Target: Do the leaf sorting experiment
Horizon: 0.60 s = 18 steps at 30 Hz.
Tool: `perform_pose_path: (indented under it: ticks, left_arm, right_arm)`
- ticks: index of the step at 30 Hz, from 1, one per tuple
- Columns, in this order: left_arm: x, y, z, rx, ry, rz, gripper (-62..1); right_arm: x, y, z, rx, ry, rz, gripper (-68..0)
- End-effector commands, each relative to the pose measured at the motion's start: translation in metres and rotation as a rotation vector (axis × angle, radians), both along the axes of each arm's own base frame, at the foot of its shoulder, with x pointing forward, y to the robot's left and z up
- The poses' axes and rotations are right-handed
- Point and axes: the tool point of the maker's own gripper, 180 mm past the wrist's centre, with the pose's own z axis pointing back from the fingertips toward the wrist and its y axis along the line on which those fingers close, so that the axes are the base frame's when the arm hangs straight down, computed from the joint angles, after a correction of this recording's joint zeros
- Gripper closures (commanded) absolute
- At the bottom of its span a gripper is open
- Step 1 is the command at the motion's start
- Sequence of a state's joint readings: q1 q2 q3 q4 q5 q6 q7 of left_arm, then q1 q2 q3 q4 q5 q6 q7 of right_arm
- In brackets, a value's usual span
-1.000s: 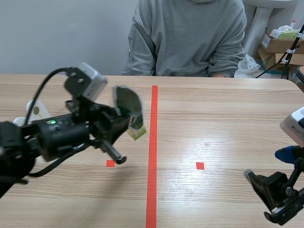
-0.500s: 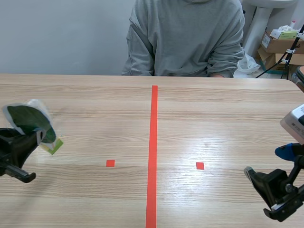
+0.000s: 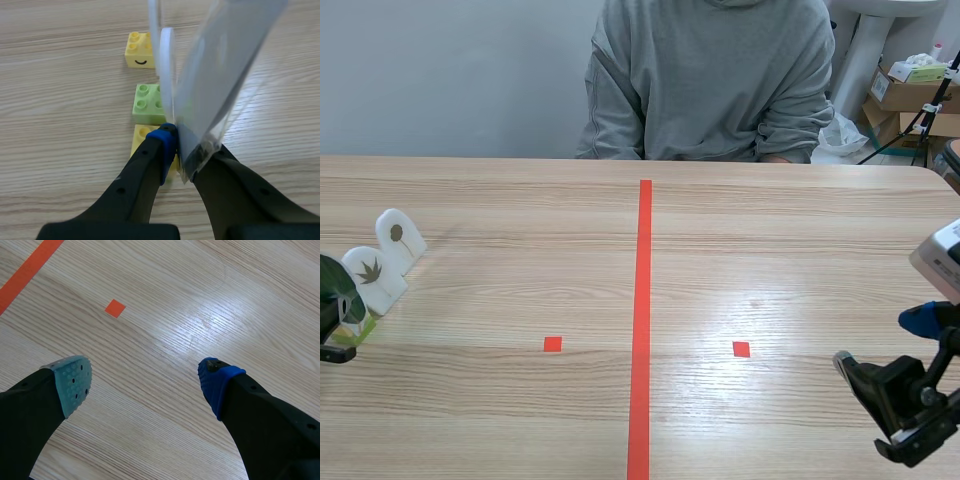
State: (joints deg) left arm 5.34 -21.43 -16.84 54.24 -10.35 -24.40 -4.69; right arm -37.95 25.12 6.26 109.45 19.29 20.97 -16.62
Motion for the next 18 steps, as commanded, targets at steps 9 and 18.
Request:
perform_pose_path:
  ticks: [9,18]
  left_arm:
    - [0.0013,0.0016,0.0059,-0.004,-0.028,-0.002,-4.3]
    - [0.0012,0.0011,0.0059,-0.006,-0.028,-0.005,-17.5]
  right_arm:
    - [0.0072,-0.0001,0.0099,-0.001,-0.039,0.008,-44.1]
    - [0.0072,-0.0001,0.0099,-0.001,-0.039,0.008,-44.1]
